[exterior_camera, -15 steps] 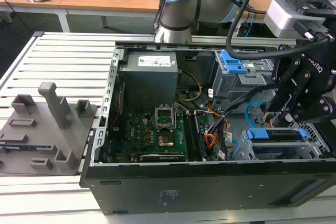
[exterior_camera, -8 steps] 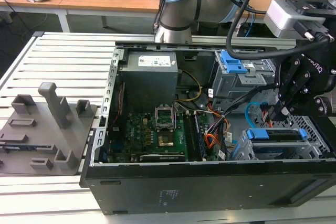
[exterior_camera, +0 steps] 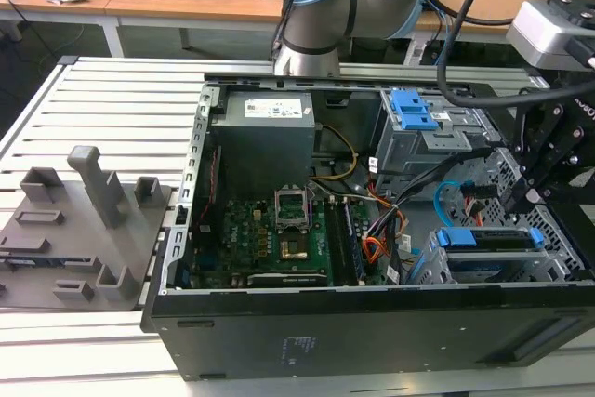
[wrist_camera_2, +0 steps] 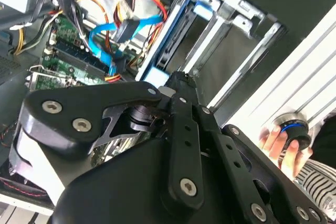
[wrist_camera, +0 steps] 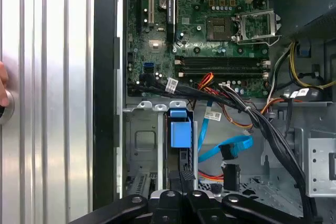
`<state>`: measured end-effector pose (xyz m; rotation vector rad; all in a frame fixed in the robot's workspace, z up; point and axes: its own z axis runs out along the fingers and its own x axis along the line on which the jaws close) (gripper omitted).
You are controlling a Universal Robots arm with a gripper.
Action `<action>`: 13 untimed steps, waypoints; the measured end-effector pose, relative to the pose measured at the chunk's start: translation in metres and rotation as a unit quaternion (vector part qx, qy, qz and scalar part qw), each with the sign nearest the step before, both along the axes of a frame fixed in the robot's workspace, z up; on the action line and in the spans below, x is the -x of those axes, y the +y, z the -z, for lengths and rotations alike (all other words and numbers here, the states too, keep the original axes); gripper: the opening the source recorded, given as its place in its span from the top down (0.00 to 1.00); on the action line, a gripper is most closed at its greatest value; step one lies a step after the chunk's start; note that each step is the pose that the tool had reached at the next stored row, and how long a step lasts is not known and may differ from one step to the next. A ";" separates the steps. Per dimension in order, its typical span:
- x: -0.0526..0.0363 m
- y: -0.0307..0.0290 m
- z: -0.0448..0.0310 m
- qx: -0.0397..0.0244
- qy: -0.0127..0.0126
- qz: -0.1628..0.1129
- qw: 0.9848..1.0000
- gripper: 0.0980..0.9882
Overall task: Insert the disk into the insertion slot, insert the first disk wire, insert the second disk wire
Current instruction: 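Insert the disk into the insertion slot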
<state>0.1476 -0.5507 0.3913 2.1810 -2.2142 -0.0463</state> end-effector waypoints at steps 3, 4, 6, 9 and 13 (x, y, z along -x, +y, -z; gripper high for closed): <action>-0.0045 0.0002 0.0022 0.000 0.000 0.000 1.000 0.99; -0.0046 0.0002 0.0028 0.000 0.000 0.000 1.000 0.99; -0.0046 0.0002 0.0046 0.000 0.000 0.000 1.000 0.99; -0.0047 0.0002 0.0064 0.000 0.000 0.000 1.000 0.99; -0.0050 0.0002 0.0085 0.000 0.000 0.000 1.000 0.99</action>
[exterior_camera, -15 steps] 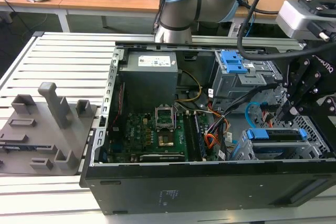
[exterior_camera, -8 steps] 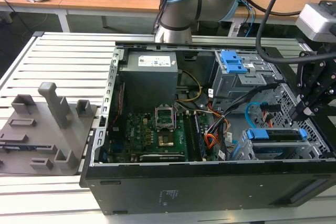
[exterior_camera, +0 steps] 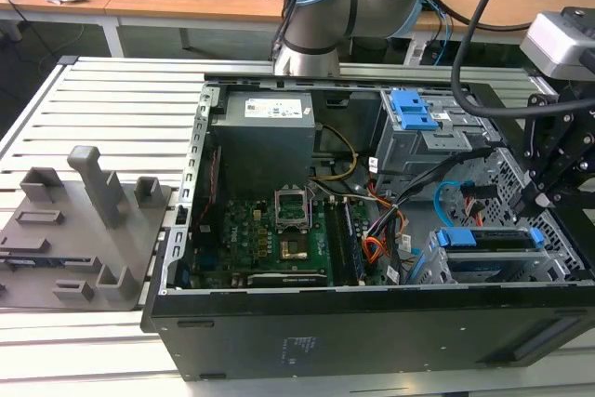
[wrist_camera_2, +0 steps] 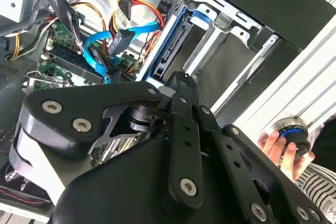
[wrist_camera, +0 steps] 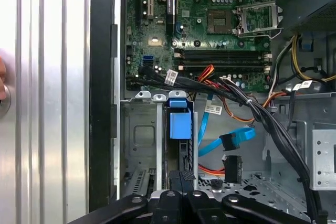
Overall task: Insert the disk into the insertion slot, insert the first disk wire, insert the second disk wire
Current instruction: 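Insert the disk into the insertion slot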
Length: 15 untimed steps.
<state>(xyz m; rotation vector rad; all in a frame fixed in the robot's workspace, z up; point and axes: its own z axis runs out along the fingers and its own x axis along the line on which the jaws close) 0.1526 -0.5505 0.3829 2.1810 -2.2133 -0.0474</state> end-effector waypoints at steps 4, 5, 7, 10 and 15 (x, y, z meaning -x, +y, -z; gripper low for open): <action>-0.0009 0.0000 0.0075 0.000 0.000 0.000 1.000 0.99; -0.0012 0.0000 0.0093 0.000 0.000 0.000 1.000 0.99; -0.0019 0.0000 0.0121 0.000 0.000 0.000 1.000 0.99; -0.0028 0.0000 0.0152 0.000 0.000 0.000 1.000 0.99; -0.0034 0.0000 0.0173 0.000 0.000 0.000 1.000 0.99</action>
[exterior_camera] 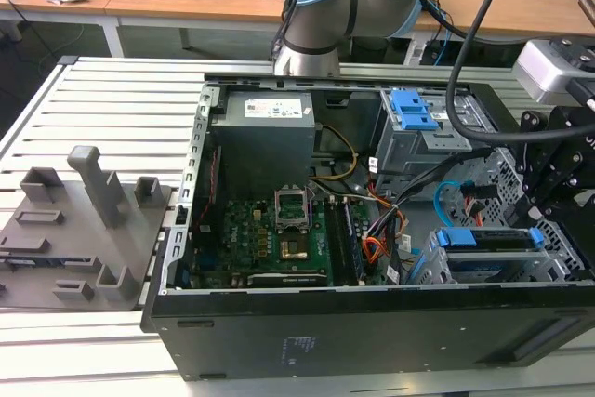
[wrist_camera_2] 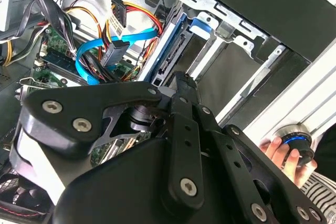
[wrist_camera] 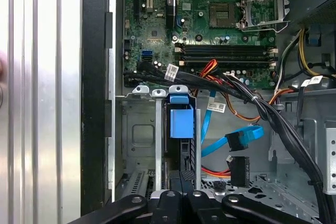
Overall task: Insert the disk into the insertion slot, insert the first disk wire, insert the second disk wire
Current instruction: 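Insert the disk into the insertion slot, then insert the first disk wire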
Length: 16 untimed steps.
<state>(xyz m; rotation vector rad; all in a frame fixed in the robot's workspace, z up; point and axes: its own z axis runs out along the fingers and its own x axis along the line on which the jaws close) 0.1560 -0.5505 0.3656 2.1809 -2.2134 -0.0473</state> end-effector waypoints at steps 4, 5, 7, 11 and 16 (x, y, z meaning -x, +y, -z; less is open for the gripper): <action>-0.0001 0.0000 0.0000 0.000 0.000 0.000 1.000 0.99; -0.0001 0.0000 0.0000 0.000 0.000 0.000 1.000 0.99; -0.0001 0.0000 0.0000 0.000 0.000 0.000 1.000 0.99; -0.0002 0.0000 0.0000 0.000 0.000 0.000 1.000 0.99; -0.0003 0.0000 0.0000 0.000 0.000 0.000 1.000 0.57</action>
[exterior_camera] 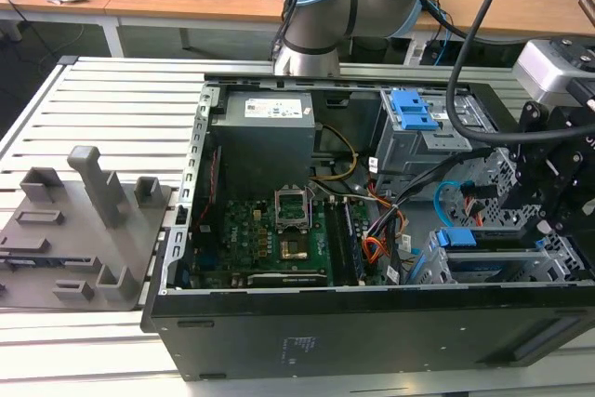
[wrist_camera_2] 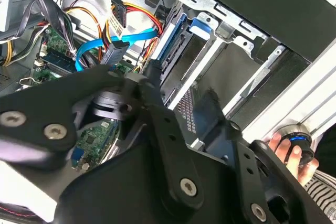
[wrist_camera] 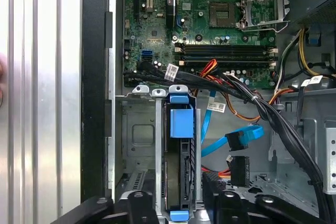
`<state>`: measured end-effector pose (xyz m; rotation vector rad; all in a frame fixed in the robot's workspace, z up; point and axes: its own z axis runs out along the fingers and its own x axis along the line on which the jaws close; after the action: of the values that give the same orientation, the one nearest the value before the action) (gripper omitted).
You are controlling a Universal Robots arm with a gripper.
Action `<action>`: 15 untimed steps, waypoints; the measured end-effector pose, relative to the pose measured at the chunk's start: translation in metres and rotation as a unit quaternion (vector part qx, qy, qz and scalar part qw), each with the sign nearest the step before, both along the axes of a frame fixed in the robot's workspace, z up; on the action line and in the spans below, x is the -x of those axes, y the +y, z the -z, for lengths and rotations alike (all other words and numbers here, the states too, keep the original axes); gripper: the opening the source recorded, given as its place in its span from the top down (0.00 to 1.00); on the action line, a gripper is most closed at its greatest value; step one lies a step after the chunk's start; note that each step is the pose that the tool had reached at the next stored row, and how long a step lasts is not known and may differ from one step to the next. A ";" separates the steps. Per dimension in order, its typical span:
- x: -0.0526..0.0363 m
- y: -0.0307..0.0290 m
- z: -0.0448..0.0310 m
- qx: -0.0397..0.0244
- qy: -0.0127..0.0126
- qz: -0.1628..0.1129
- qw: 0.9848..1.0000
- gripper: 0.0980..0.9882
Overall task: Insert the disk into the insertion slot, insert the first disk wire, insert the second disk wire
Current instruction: 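Insert the first disk wire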
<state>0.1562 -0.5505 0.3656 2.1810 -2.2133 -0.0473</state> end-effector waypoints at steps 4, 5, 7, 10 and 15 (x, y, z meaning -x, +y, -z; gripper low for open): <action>-0.0001 0.0025 0.0000 0.000 0.000 0.000 1.000 0.50; 0.0000 0.0051 0.0000 0.000 0.000 0.000 1.000 0.50; 0.0000 0.0105 0.0000 0.000 0.000 0.000 1.000 0.50; 0.0000 0.0163 0.0000 0.000 0.000 0.000 1.000 0.50; 0.0000 0.0182 0.0001 0.000 0.000 0.000 1.000 0.50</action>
<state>0.1563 -0.5323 0.3655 2.1812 -2.2132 -0.0474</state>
